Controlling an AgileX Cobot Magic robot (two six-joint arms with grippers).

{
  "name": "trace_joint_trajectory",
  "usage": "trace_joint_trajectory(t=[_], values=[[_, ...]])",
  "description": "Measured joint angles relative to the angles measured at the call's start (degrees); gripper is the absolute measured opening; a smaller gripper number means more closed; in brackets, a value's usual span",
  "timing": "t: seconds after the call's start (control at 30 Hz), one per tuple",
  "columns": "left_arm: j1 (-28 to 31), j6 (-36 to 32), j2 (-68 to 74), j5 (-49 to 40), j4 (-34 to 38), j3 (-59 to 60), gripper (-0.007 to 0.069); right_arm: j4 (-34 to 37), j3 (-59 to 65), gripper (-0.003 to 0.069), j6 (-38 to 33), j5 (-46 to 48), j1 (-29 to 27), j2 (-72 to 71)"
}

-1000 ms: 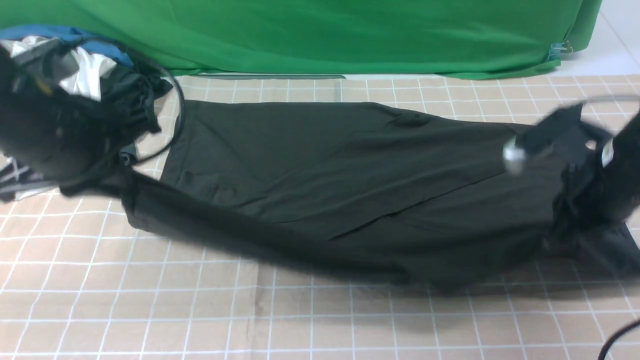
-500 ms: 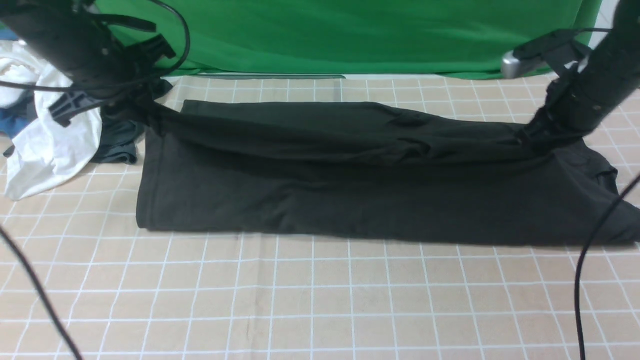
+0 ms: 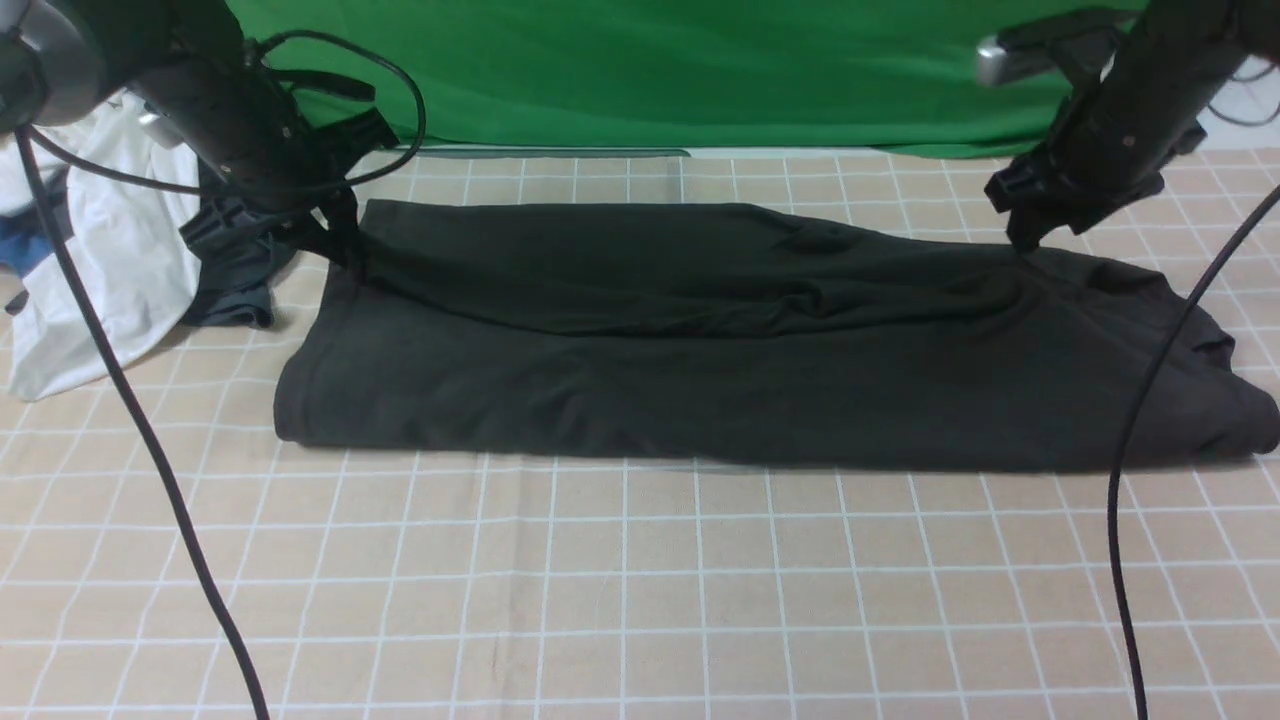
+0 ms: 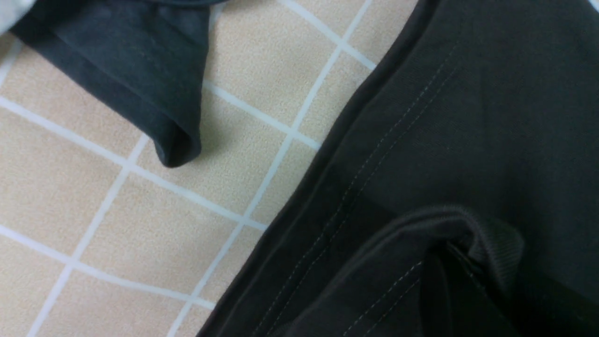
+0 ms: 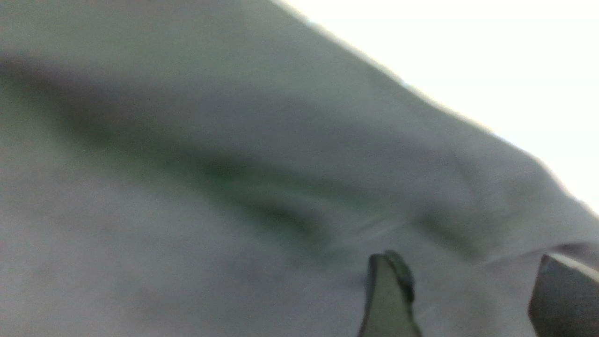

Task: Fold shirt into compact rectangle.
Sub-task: 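Fold the black garment in half by bringing its near edge over to the far edge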

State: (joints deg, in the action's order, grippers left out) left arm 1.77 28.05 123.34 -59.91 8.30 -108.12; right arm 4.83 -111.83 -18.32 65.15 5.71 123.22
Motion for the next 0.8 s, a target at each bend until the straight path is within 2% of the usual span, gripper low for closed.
trace_joint_trajectory(t=[0.13,0.37,0.57,0.8], values=[[0.0,-0.1,0.0,0.1,0.0,0.0,0.0030,4.9,-0.4,0.0429,-5.8,2.1,5.0,-0.3],[0.0,-0.1,0.4,0.2,0.0,0.0,0.0030,5.8,-0.4,0.0434,-8.8,-4.5,11.4,1.8],[0.0,-0.8,0.6,-0.9,0.0,0.0,0.0030,0.5,-0.4,0.0491,-9.5,-8.5,14.7,4.6],[0.0,-1.1,0.7,-1.5,0.0,0.0,0.0030,-3.7,-0.4,0.0496,-9.1,-9.8,15.0,8.0]])
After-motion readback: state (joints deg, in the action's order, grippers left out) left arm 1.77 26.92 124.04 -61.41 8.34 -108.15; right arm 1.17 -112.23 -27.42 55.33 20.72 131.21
